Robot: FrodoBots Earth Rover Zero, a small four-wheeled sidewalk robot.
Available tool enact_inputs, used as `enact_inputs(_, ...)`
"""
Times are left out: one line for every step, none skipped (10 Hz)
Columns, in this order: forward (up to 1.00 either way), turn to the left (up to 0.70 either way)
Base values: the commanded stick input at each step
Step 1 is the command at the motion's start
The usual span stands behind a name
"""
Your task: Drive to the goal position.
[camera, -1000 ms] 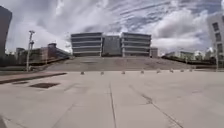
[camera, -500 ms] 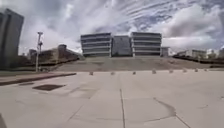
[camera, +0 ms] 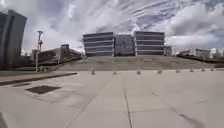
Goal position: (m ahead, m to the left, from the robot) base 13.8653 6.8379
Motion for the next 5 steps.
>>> enact_inputs(1.00,0.02)
enact_inputs(1.00,0.00)
enact_inputs(1.00,0.00)
enact_inputs(1.00,0.00)
enact_inputs(1.00,0.00)
